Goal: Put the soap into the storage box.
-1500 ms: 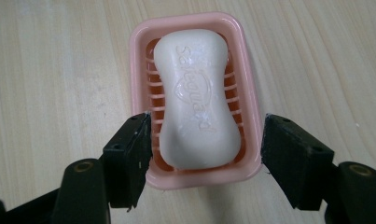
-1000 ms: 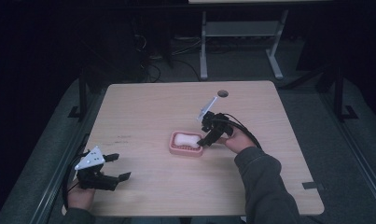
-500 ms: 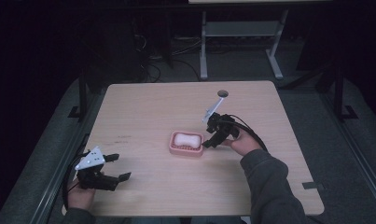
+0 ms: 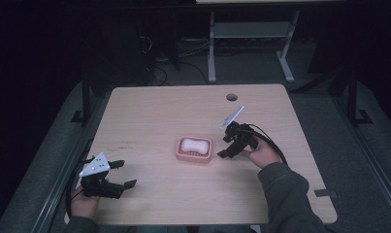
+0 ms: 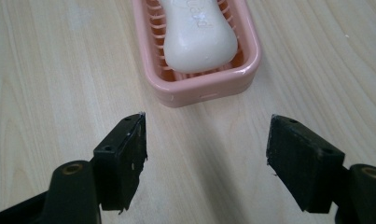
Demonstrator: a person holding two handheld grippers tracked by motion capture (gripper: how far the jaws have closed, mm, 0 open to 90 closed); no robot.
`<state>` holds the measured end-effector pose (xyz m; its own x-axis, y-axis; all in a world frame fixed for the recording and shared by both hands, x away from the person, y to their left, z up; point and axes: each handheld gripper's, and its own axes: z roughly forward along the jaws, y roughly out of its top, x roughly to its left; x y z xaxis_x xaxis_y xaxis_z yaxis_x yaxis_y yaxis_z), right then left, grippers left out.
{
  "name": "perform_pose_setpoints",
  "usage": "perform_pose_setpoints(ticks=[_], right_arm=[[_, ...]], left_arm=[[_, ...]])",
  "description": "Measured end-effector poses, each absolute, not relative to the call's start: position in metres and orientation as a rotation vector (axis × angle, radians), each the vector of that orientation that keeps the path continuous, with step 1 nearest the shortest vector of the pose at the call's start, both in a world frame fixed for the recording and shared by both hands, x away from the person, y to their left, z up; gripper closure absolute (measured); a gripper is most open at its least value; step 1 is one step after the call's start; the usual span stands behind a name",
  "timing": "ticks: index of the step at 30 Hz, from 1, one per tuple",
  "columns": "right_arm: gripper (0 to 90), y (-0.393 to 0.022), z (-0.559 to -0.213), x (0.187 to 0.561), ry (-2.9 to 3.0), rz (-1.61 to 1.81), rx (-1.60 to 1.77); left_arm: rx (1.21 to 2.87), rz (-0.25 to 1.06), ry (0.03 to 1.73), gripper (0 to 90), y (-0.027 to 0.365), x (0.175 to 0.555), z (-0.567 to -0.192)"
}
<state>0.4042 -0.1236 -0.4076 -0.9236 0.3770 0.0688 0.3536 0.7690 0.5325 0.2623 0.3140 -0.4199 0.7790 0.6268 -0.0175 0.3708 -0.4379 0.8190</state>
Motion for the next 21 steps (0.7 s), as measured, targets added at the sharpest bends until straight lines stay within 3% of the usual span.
perform_pose_setpoints(ticks=[21], right_arm=[[27.6,-0.159,-0.416,0.381,2.883,0.891,0.689]], left_arm=[[2.077,0.355,0.75,14.8,0.312,0.262,-0.421]])
